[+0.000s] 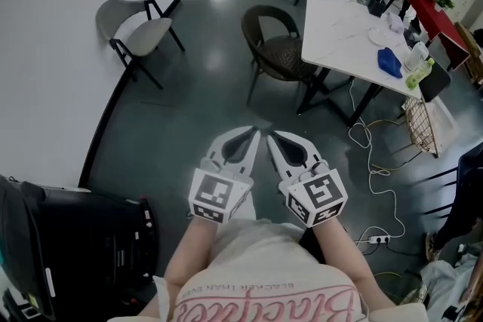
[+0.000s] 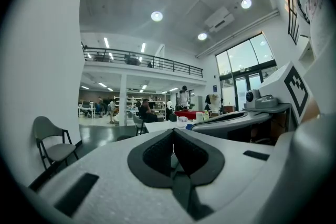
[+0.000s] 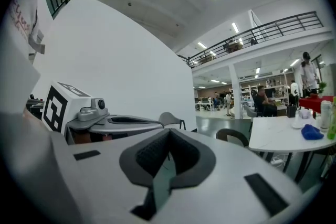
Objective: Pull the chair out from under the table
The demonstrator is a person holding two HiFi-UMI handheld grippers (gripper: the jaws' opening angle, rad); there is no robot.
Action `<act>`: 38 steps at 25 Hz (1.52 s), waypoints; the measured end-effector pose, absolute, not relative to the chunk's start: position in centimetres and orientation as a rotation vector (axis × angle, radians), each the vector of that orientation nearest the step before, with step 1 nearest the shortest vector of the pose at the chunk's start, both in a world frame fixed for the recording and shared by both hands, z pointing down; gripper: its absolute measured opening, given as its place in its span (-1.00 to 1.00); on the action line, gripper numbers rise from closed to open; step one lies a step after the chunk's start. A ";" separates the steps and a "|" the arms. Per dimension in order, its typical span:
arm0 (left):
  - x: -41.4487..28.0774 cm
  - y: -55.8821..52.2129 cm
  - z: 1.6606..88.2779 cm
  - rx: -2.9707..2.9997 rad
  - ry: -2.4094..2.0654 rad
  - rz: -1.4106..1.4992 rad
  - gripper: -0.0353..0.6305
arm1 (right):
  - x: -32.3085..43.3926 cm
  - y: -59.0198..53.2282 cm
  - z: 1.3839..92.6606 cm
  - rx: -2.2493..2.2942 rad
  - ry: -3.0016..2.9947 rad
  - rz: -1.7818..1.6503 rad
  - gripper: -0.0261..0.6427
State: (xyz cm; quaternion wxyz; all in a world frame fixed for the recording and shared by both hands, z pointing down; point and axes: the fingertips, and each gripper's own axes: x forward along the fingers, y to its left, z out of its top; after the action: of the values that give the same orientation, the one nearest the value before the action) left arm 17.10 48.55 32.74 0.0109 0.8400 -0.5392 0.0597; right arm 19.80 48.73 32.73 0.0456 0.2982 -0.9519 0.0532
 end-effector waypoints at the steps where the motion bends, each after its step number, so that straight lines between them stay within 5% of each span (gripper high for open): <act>1: 16.8 47.7 32.8 2.621 -1.675 0.187 -0.88 | 19.6 47.9 32.8 0.921 -2.905 0.168 -0.92; 38: 0.7 16.4 35.0 2.629 -1.486 0.155 -0.88 | 4.7 17.6 35.7 1.091 -2.757 0.266 -0.92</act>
State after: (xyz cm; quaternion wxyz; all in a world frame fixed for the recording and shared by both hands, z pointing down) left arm 0.70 16.40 34.98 0.0589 0.8679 -0.4905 0.0513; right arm 4.71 17.58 35.73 0.0820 0.3653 -0.9230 0.0890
